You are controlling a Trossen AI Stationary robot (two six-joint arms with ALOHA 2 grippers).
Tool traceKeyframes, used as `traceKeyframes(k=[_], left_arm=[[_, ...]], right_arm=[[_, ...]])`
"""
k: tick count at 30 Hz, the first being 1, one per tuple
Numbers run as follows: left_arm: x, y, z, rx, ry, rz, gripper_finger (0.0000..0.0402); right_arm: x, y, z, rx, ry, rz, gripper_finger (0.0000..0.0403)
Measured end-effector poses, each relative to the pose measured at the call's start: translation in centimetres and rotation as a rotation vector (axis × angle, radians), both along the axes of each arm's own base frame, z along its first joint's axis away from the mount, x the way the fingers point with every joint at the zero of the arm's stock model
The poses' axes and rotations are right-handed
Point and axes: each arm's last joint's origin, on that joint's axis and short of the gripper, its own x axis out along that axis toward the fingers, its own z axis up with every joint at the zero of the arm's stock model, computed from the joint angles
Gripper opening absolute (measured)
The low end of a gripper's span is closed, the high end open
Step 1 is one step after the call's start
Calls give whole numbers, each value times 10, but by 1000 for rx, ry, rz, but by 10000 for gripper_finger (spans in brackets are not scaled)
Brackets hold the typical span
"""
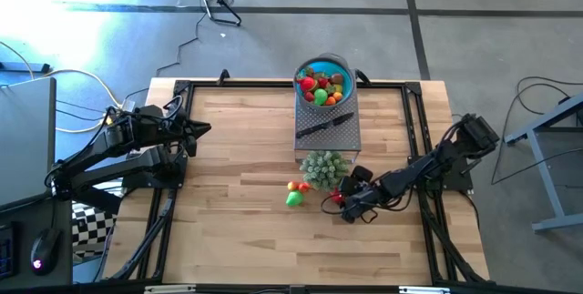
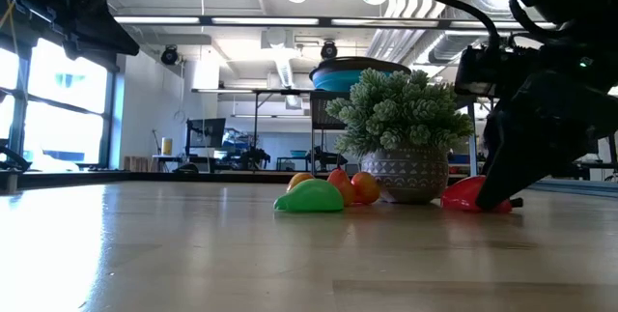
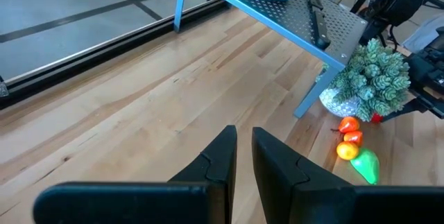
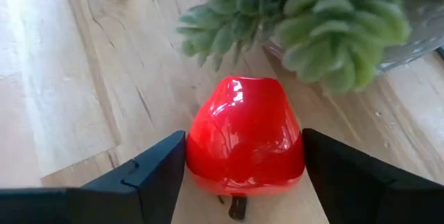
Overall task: Pick & Place Fruit
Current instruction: Put the red apple into the blue strainer bowl
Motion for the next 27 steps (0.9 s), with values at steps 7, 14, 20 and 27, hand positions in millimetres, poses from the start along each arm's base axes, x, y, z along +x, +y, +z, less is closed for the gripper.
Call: traceKeyframes(k=[7,14,20,27], left_arm=[[0,0,0,0,0,0,44],[0,0,0,0,0,0,44],[0,0,0,0,0,-1,44],[0,0,0,0,0,0,44]], right_arm=[[-1,1,5,48,2,23,263],[-5,5,18,184,11,104,259],[-7,8,29,318,20,181,259],[-10,7,51,404,-50,230,259]])
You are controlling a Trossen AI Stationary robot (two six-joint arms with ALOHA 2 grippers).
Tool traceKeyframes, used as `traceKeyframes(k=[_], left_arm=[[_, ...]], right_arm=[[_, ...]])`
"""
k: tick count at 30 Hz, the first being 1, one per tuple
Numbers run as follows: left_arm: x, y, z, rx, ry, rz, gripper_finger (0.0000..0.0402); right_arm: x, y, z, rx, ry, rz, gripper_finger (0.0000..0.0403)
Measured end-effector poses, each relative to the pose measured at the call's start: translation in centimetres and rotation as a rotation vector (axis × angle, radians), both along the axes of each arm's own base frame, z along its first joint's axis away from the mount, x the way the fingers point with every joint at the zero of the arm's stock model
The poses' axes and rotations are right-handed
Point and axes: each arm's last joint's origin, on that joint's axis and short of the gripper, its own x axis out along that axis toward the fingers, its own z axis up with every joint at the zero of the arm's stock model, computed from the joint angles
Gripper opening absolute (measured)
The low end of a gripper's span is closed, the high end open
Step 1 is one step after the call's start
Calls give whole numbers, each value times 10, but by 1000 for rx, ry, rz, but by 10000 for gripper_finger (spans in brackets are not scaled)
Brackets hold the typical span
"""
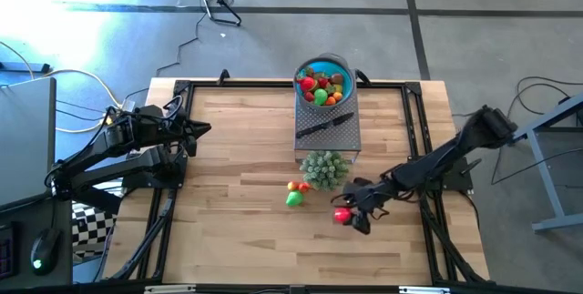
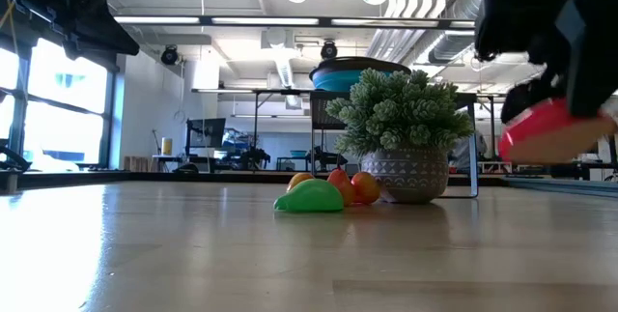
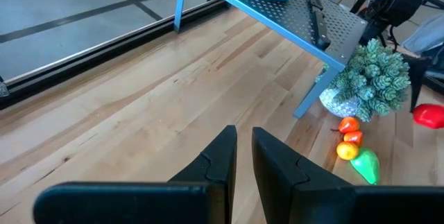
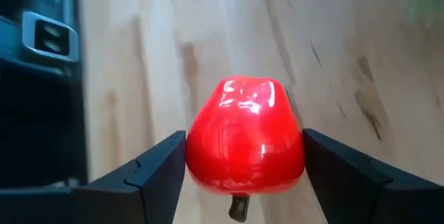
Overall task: Pick & Place Fruit
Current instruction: Put the red apple into the blue strainer bowl
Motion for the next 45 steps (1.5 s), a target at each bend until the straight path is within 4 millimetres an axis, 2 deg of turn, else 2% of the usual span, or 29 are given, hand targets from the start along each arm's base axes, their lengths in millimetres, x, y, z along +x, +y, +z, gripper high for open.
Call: traceKeyframes(k=[6,16,21,28,39,45], left_arm=[[0,0,0,0,0,0,44],[0,0,0,0,-1,-1,44],[0,0,0,0,0,-1,44],[0,0,0,1,0,-1,44],[0,1,0,11,5,22,44],[-1,2,0,27,12,64,44]], right_arm=[[-2,-12,29,55,-129,-44,258],[-10,-53,82,97,-423,-225,255],[-13,-77,105,9,-563,-334,254],[-9,-108,131,-230,-676,-480,254],[-12,-160,149,-535,-764,-727,253],[-6,-184,144,-622,-733,-812,255]])
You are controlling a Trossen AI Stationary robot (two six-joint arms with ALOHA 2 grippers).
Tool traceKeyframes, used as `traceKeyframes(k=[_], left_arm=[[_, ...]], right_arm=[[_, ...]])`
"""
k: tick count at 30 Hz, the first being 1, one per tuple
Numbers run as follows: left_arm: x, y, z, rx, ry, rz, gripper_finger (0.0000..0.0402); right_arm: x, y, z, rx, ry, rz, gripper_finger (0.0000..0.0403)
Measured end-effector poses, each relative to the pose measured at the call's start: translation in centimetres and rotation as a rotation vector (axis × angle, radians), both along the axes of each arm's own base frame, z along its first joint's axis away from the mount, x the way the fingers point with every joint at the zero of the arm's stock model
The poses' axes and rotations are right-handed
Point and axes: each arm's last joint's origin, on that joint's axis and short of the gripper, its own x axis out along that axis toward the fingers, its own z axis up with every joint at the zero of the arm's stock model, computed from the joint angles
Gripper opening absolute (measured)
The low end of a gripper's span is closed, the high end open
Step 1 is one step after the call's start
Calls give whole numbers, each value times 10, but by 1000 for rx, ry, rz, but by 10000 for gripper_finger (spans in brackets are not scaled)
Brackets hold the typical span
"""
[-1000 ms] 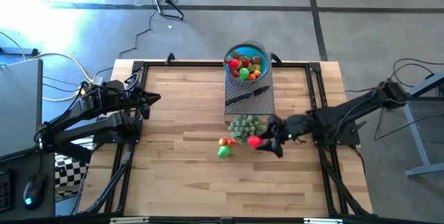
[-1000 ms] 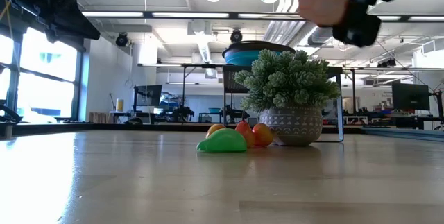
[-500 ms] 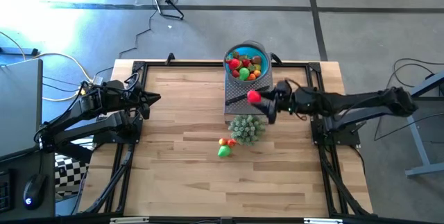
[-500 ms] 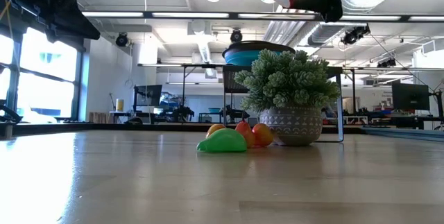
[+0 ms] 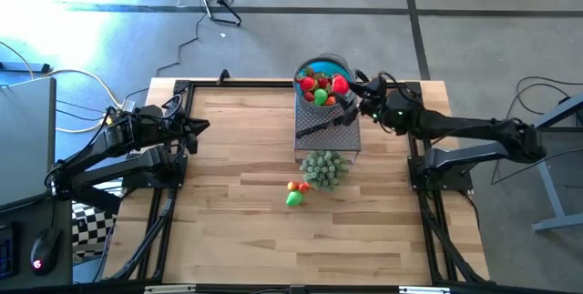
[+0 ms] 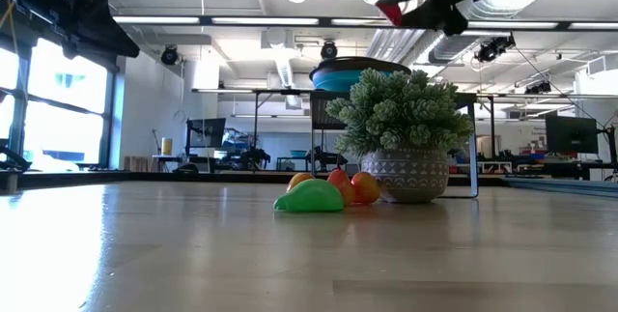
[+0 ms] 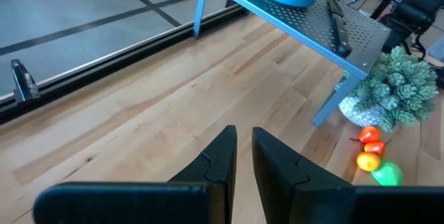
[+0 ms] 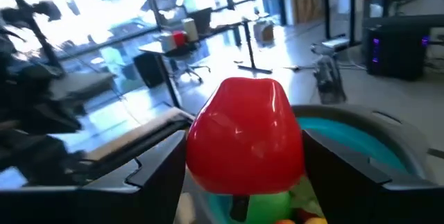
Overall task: Pick & Place Fruit
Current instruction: Put the red apple into the blue strainer bowl, then adjust the white patterned flower vase to the right
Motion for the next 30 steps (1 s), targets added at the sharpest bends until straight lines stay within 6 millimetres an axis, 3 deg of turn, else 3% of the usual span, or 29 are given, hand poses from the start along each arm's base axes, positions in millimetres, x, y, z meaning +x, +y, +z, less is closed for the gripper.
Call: traceKeyframes(k=[12,30], left_arm=[[0,0,0,-1,-1,3,44],[0,0,0,-1,-3,3,44]], right_arm=[[19,-28,-34,22,167,-106,254],[20,-28,-30,7,121,-112,330]])
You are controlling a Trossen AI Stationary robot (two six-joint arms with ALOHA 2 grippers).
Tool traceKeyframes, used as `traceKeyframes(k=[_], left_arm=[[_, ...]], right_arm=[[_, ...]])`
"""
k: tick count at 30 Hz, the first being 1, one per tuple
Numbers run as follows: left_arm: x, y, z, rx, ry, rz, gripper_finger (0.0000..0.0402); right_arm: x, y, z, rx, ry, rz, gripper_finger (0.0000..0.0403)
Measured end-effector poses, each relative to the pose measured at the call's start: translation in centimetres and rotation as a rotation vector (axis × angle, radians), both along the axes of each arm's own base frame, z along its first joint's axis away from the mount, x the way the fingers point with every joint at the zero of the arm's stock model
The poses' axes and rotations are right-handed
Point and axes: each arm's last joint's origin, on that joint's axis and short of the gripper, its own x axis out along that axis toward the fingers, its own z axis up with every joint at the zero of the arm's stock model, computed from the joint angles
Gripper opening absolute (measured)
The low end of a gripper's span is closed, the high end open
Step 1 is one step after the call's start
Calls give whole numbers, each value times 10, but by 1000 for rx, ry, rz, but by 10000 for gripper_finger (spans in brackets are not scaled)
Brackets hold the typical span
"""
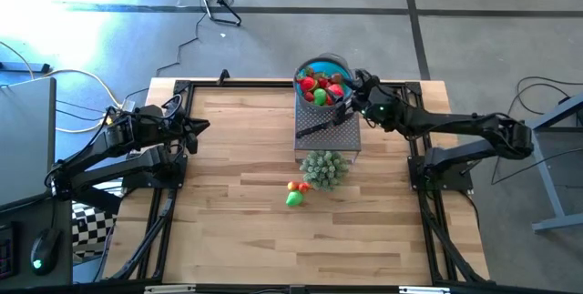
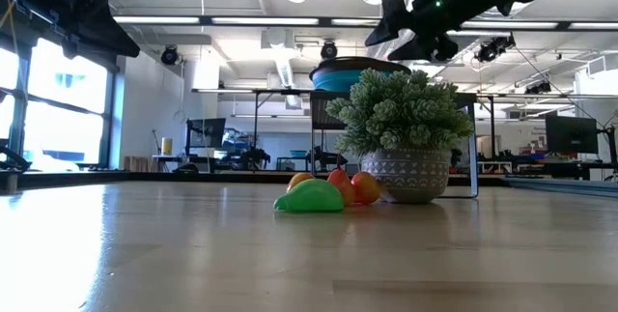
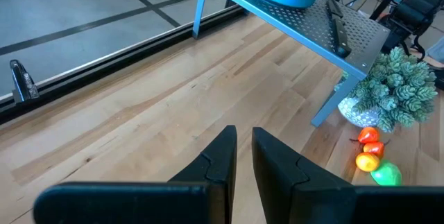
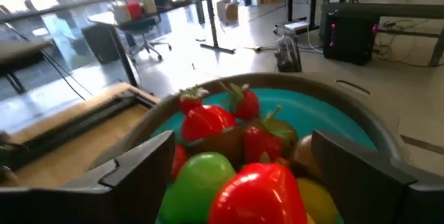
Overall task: Pick & Place Fruit
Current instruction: Adjust the white patterned flower vase to the right
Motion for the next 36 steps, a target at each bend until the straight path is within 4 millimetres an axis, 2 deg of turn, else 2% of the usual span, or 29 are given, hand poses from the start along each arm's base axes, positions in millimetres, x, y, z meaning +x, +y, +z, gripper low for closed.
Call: traceKeyframes(k=[6,10,17,25,36], left_arm=[[0,0,0,0,1,0,44],[0,0,0,0,1,0,44],[0,0,0,-1,1,0,44],[0,0,0,-39,-23,18,44],[2,1,7,-98,-155,55,44]], right_arm=[[-5,18,27,-18,-193,182,302],[-13,34,43,-42,-280,308,263],[-22,61,56,-45,-330,426,186],[-26,86,54,-9,-284,531,114],[-38,106,40,164,-146,581,10]])
